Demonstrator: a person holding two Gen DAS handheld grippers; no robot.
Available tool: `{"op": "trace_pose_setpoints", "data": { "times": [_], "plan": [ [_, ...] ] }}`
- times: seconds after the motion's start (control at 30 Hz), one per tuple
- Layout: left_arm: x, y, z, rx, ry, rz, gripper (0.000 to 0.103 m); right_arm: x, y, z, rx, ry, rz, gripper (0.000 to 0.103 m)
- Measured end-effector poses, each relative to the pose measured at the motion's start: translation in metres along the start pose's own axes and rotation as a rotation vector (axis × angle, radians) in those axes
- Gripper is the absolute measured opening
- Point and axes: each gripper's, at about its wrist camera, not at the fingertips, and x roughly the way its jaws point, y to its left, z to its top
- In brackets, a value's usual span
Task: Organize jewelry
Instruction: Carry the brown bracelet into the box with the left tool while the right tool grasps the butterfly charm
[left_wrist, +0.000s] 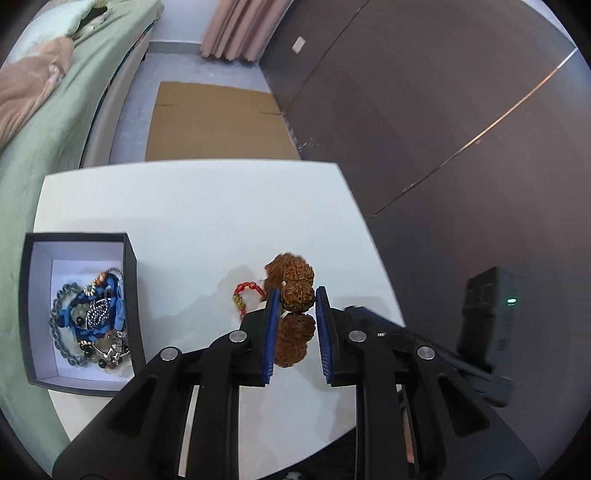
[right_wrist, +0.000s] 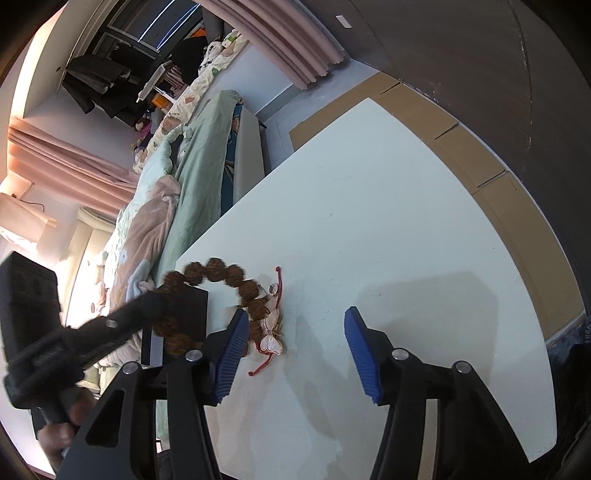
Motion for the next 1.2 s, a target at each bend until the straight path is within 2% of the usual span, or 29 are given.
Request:
{"op": "trace_pose_setpoints", "data": {
  "times": [0.27,0.43,0.73,0.8,0.87,0.9,0.97,1.2],
  "plan": [
    [-0.036,0.005,0.004,-0.003,-0.056,-0.012,0.02,0.012,0.018,0.0,-0.047,0.019,-0.01,0.042],
    [-0.051,0.015,0.005,-0.015,-0.084,0.009,0.02,0.027,0.034,-0.002,-0.082,0.049,-0.011,0.04],
    [-0.074,0.044,-0.001,-0.063,-0.119,0.028,0.02,0.052,0.051,-0.009,-0.165,0.091,-0.139,0.04],
    [-0.079,0.05,-0.003,-0.073,-0.124,0.031,0.02,0.059,0.056,-0.013,-0.197,0.098,-0.177,0.036],
    [-0.082,0.056,-0.005,-0.082,-0.128,0.034,0.02,0.067,0.061,-0.017,-0.227,0.119,-0.206,0.026],
    [-0.084,0.059,-0.006,-0.087,-0.13,0.035,0.02,0.071,0.063,-0.019,-0.235,0.131,-0.211,0.026],
    [-0.087,0.063,-0.007,-0.095,-0.135,0.038,0.02,0.074,0.067,-0.022,-0.264,0.134,-0.229,0.013],
    [-0.104,0.08,-0.01,-0.118,-0.16,0.045,0.02,0.065,0.061,-0.02,-0.207,0.115,-0.141,0.01]
  ]
}}
